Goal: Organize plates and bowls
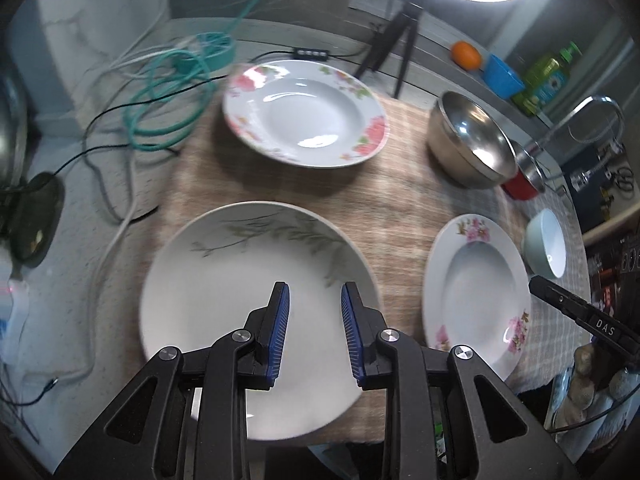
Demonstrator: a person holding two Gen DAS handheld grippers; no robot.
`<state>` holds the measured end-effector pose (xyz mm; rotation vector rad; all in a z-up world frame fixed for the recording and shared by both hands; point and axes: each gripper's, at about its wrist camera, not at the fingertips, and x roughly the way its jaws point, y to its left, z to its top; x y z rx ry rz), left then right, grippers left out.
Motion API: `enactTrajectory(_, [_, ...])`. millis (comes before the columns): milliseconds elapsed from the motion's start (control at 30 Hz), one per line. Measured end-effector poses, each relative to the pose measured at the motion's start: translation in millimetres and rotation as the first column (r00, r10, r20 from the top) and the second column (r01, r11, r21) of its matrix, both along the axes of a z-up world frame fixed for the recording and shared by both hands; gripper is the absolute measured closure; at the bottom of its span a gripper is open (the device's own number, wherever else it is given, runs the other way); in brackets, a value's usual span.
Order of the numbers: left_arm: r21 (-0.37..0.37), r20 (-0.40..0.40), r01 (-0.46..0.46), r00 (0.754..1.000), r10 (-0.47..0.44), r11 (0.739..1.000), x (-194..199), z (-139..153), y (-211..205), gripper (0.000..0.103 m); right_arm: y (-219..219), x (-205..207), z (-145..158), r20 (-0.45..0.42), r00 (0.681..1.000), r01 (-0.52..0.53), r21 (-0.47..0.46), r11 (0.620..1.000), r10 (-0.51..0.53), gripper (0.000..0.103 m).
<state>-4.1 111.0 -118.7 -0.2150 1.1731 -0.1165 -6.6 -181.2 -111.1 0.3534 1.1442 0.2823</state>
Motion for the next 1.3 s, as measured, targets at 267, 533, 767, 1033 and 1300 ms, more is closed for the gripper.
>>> enactTrajectory(267, [-0.004, 0.004, -0.118, 0.993, 0.118, 0.993, -19, 0, 45, 0.076, 52, 15, -4, 0.010, 0.994, -0.111, -0.001, 0.994, 0.111, 0.076])
enactTrajectory(533, [0.004, -0.002, -0.221, 0.975, 0.221, 0.975, -36, -10, 81, 0.076, 93, 30, -14, -0.015, 0.977, -0.212, 0.012, 0.977, 0.212, 0.076])
enactTrajectory(767, [0.002, -0.031, -0.252, 0.967, 0.252, 0.968, -41, -25, 96, 0.076, 123, 39, -28, -0.048, 0.963, -0.266, 0.013, 0.964, 0.266, 0.076])
enactTrajectory(1033, [-0.026, -0.072, -0.260, 0.963, 0.258, 0.965, -37, -41, 104, 0.076, 141, 48, -49, -0.099, 0.954, -0.282, 0.010, 0.959, 0.282, 0.077])
enactTrajectory(1300, [-0.035, -0.078, -0.242, 0.968, 0.238, 0.970, -35, -47, 102, 0.076, 152, 51, -61, -0.131, 0.946, -0.295, 0.022, 0.955, 0.295, 0.085])
